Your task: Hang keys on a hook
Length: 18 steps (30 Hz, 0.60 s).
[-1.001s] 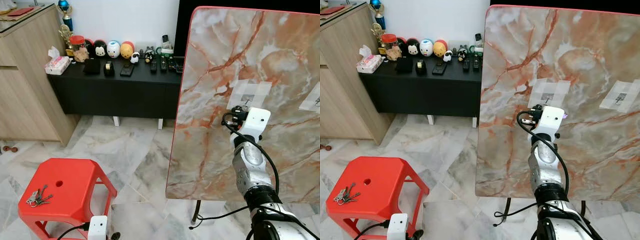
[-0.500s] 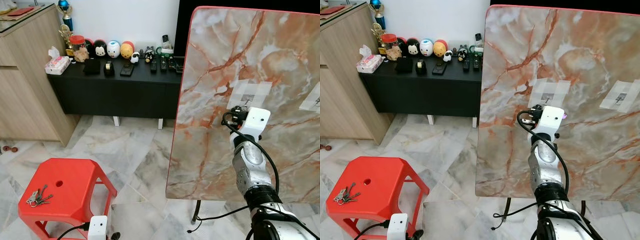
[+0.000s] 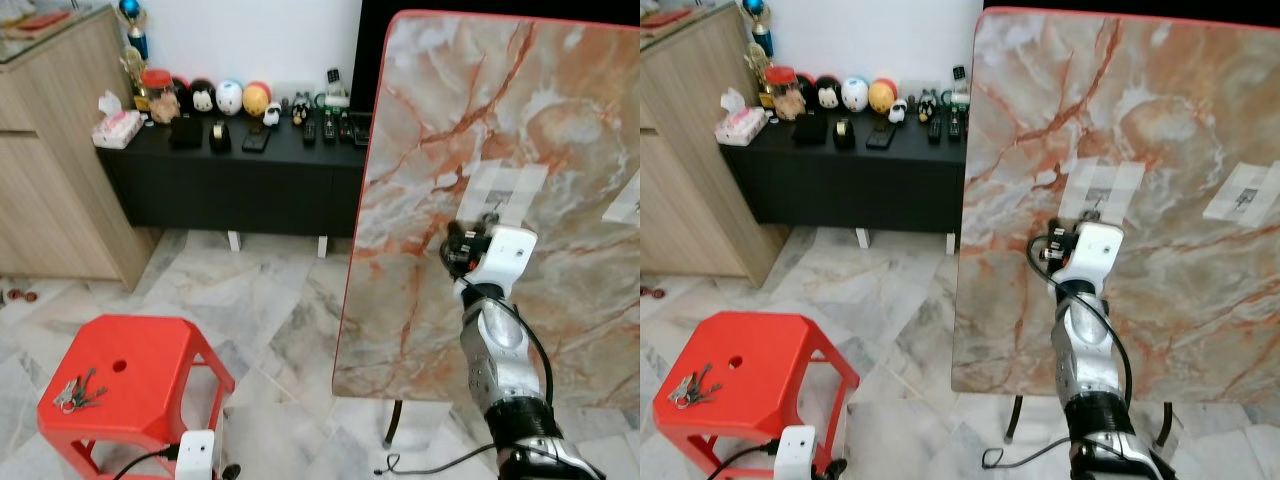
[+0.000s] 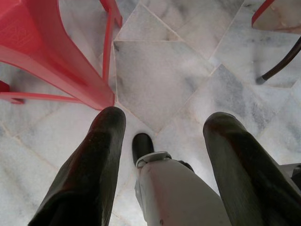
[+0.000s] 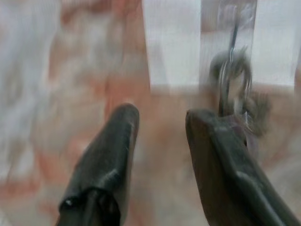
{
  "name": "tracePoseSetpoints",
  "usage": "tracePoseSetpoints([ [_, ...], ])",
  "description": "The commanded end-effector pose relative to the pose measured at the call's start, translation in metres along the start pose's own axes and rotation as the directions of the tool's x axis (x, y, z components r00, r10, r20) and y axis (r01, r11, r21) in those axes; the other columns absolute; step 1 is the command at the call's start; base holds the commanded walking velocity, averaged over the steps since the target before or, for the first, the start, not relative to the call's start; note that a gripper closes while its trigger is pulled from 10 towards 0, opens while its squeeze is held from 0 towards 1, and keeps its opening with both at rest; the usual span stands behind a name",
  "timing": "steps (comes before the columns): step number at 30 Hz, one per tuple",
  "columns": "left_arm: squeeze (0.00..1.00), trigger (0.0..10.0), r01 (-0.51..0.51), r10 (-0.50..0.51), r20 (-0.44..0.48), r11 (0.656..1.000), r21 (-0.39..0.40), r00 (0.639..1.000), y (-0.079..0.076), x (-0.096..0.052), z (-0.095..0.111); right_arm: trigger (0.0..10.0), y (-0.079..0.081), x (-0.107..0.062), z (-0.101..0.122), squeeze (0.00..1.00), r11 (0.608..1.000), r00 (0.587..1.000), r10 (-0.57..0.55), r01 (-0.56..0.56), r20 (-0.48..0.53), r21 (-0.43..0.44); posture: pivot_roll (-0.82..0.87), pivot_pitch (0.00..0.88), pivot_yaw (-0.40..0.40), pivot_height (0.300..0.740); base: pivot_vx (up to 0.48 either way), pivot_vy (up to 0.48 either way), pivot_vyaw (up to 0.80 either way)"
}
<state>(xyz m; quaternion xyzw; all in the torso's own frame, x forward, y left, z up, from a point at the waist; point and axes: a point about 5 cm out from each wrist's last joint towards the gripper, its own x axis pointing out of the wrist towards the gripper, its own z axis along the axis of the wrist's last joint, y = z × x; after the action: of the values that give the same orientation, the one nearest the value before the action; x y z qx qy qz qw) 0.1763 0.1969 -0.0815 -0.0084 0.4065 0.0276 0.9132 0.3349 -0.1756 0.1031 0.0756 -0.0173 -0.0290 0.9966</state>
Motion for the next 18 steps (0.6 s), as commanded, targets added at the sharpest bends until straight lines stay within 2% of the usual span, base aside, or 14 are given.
tracePoseSetpoints([
  [1,0.00,10.0,0.002,-0.002,-0.024,1.000,0.005,1.000,0.000,-0.001,-0.004,10.0,-0.003,-0.007,-0.004,1.00,0.999,1.000,0.010,-0.010,-0.021,-0.031,0.02,0.000,-0.076,0.740,0.000,0.000,0.00],
  [6,0.00,10.0,0.004,-0.004,-0.025,1.000,0.008,1.000,0.000,0.000,-0.003,10.0,-0.018,-0.020,-0.020,1.00,0.997,0.996,-0.027,0.020,-0.090,-0.072,0.02,0.000,-0.074,0.740,0.000,0.000,0.00],
  [7,0.00,10.0,0.004,-0.004,-0.026,1.000,0.010,1.000,0.000,0.000,-0.003,10.0,-0.022,-0.023,-0.027,0.85,0.996,0.991,-0.030,0.019,-0.129,-0.088,0.01,0.000,-0.074,0.740,0.000,0.000,0.00],
  [8,0.00,10.0,0.004,-0.004,-0.026,1.000,0.010,1.000,0.000,0.000,-0.003,10.0,-0.022,-0.023,-0.027,0.85,0.996,0.991,-0.030,0.019,-0.129,-0.088,0.01,0.000,-0.074,0.740,0.000,0.000,0.00],
  [9,0.00,10.0,0.005,-0.005,-0.027,1.000,0.011,1.000,0.000,0.000,-0.002,10.0,-0.024,-0.026,-0.038,0.00,0.995,0.982,-0.018,-0.002,-0.189,-0.101,0.01,0.000,-0.073,0.740,0.000,0.000,0.00],
  [11,0.00,10.0,0.007,-0.006,-0.030,1.000,0.012,1.000,-0.001,0.001,-0.002,10.0,-0.019,-0.035,-0.066,0.00,0.994,0.949,0.052,-0.079,-0.311,-0.075,0.00,0.000,-0.070,0.740,0.000,0.000,0.00],
  [13,0.00,10.0,0.012,-0.011,-0.036,1.000,0.012,0.999,-0.002,0.001,-0.002,10.0,-0.015,-0.047,-0.089,0.00,0.992,0.911,0.080,-0.111,-0.405,-0.055,0.01,0.000,-0.070,0.740,0.000,0.000,0.00],
  [16,0.00,10.0,0.010,-0.010,-0.038,1.000,0.007,0.999,-0.001,0.001,-0.002,10.0,-0.019,-0.066,-0.116,0.00,0.995,0.846,0.022,-0.069,-0.533,-0.069,0.01,0.000,-0.072,0.740,0.000,0.000,0.00],
  [17,0.00,10.0,0.010,-0.010,-0.038,1.000,0.007,0.999,-0.001,0.001,-0.002,10.0,-0.019,-0.066,-0.116,0.00,0.995,0.846,0.022,-0.069,-0.533,-0.069,0.01,0.000,-0.072,0.740,0.000,0.000,0.00],
  [18,0.00,10.0,0.006,-0.006,-0.038,1.000,0.004,0.999,-0.001,0.001,-0.002,10.0,-0.023,-0.076,-0.126,0.00,0.998,0.812,-0.015,-0.019,-0.583,-0.053,0.02,0.000,-0.072,0.740,0.000,0.000,0.00],
])
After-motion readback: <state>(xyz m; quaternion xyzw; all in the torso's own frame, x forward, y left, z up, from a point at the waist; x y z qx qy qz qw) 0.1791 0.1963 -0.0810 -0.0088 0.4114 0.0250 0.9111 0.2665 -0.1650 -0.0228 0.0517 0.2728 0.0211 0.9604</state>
